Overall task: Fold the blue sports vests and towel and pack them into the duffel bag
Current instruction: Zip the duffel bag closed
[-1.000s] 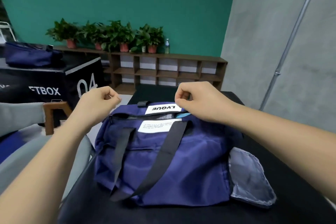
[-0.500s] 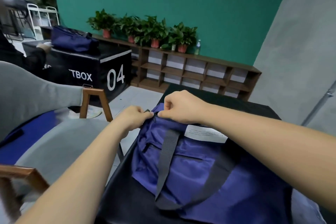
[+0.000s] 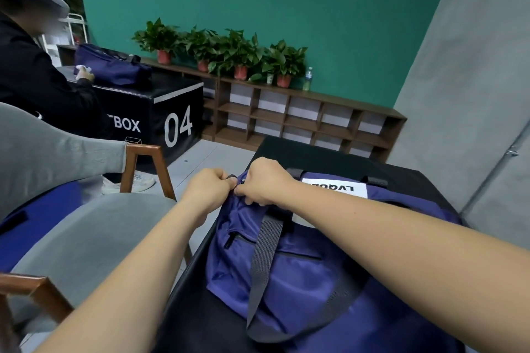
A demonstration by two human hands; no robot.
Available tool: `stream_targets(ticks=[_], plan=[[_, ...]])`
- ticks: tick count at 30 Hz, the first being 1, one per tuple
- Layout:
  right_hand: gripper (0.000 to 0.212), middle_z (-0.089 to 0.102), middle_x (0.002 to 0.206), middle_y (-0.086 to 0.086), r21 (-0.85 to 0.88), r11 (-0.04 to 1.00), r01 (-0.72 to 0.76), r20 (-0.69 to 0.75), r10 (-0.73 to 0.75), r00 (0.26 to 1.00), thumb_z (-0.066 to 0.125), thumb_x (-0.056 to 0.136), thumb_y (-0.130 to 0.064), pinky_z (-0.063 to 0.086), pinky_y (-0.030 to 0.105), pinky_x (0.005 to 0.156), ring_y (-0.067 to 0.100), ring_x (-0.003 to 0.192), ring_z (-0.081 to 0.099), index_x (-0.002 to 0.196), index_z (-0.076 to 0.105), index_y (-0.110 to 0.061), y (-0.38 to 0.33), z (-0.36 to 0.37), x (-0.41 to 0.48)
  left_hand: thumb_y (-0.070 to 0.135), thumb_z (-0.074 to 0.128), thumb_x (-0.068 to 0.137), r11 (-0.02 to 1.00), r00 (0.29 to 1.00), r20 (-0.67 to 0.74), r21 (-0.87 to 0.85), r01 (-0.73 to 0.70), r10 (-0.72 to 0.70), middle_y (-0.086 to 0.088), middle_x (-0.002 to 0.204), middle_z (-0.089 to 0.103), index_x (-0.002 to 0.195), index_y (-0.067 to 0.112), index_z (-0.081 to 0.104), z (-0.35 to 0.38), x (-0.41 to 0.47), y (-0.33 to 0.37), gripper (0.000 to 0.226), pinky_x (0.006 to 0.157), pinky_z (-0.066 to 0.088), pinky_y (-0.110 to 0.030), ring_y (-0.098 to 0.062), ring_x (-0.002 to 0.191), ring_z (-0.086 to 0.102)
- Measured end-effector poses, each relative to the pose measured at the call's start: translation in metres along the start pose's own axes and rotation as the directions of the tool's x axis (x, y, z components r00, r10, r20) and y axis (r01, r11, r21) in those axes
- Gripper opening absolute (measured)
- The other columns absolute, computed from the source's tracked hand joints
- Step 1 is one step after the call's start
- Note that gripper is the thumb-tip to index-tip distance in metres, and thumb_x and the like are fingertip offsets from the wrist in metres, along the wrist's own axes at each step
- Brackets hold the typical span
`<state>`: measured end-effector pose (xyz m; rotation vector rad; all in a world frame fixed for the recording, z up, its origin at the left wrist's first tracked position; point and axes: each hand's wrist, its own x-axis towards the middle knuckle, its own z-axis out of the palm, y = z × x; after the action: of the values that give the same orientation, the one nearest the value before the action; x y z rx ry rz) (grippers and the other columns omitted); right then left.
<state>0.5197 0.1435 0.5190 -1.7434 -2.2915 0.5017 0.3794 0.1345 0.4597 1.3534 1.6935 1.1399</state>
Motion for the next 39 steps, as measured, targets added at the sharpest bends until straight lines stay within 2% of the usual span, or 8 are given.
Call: stream_targets(ticks=[4,8,15,18,23,27,34,39], plan=[[0.035,0.063,0.045,0.000,0.139,0.988,-0.070,0.021,0.068,0.997,0.065,0.097,-0.031,0.037,0.024,0.046,0.020,0.043,0.046,0.072,0.071,-0.008,0.000,-0.006,-0.005,0.026,0.064,0.105,0.998,0.999,-0.027,0.058,-0.031,0.032,-0.007,0.074,0.057,0.079,0.012,0.058,-0.004,0.001,-0.003,0.030,0.062,0.034,-0.034,-0.022,0.069,0.045],[0.028,0.079,0.080,0.016,0.088,0.995,-0.039,0.093,0.030,0.995,0.059,0.095,-0.016,0.047,0.030,0.054,0.024,0.057,0.057,0.081,0.078,-0.001,0.008,-0.017,-0.007,0.032,0.064,0.104,0.991,0.994,-0.089,0.125,-0.050,0.062,-0.006,0.073,0.060,0.077,0.011,0.057,-0.005,0.002,-0.006,0.035,0.064,0.036,-0.035,-0.023,0.069,0.049],[0.021,0.059,0.068,0.012,0.090,0.993,-0.070,0.140,0.056,0.989,0.065,0.091,-0.012,0.032,0.025,0.047,0.023,0.053,0.043,0.084,0.074,0.005,0.047,-0.067,-0.027,0.032,0.066,0.103,0.995,0.995,-0.079,0.081,-0.055,0.061,-0.006,0.075,0.062,0.080,0.006,0.057,-0.009,0.008,-0.014,0.037,0.070,0.039,-0.038,-0.027,0.075,0.055],[0.018,0.059,0.069,0.010,0.062,0.995,-0.081,0.167,0.069,0.984,0.066,0.091,-0.014,0.031,0.026,0.048,0.022,0.052,0.042,0.082,0.074,0.000,0.067,-0.092,-0.047,0.033,0.066,0.104,0.994,0.995,-0.077,0.087,-0.063,0.069,-0.005,0.076,0.064,0.077,0.011,0.057,-0.008,0.008,-0.015,0.035,0.070,0.040,-0.038,-0.026,0.075,0.057],[0.018,0.059,0.068,0.005,0.025,0.989,-0.146,0.184,0.139,0.973,0.067,0.094,-0.017,0.031,0.026,0.048,0.018,0.049,0.042,0.078,0.074,-0.009,0.105,-0.133,-0.088,0.035,0.067,0.102,0.991,0.993,-0.076,0.104,-0.085,0.093,-0.006,0.073,0.064,0.076,0.011,0.059,-0.010,0.009,-0.019,0.037,0.073,0.042,-0.039,-0.028,0.074,0.057],[0.016,0.057,0.066,0.004,0.014,0.981,-0.195,0.168,0.190,0.967,0.068,0.092,-0.020,0.030,0.025,0.047,0.016,0.048,0.041,0.078,0.072,-0.013,0.136,-0.157,-0.115,0.033,0.068,0.102,0.990,0.992,-0.081,0.110,-0.092,0.101,-0.009,0.077,0.068,0.082,0.007,0.063,-0.011,0.010,-0.023,0.033,0.075,0.044,-0.040,-0.028,0.073,0.057],[0.014,0.054,0.064,0.006,0.101,0.953,-0.286,0.126,0.273,0.954,0.068,0.091,-0.017,0.022,0.026,0.048,0.017,0.046,0.036,0.079,0.071,-0.010,0.192,-0.194,-0.156,0.030,0.067,0.104,0.984,0.991,-0.084,0.152,-0.089,0.103,-0.010,0.077,0.066,0.085,0.003,0.063,-0.010,0.007,-0.028,0.033,0.072,0.041,-0.039,-0.030,0.074,0.056],[0.020,0.051,0.068,0.008,0.116,0.929,-0.353,0.128,0.338,0.932,0.069,0.092,-0.020,0.023,0.023,0.047,0.018,0.047,0.036,0.073,0.070,-0.013,0.231,-0.212,-0.179,0.031,0.067,0.105,0.983,0.993,-0.062,0.161,-0.091,0.102,-0.009,0.074,0.065,0.087,0.002,0.063,-0.007,0.005,-0.028,0.034,0.070,0.040,-0.038,-0.029,0.072,0.054]])
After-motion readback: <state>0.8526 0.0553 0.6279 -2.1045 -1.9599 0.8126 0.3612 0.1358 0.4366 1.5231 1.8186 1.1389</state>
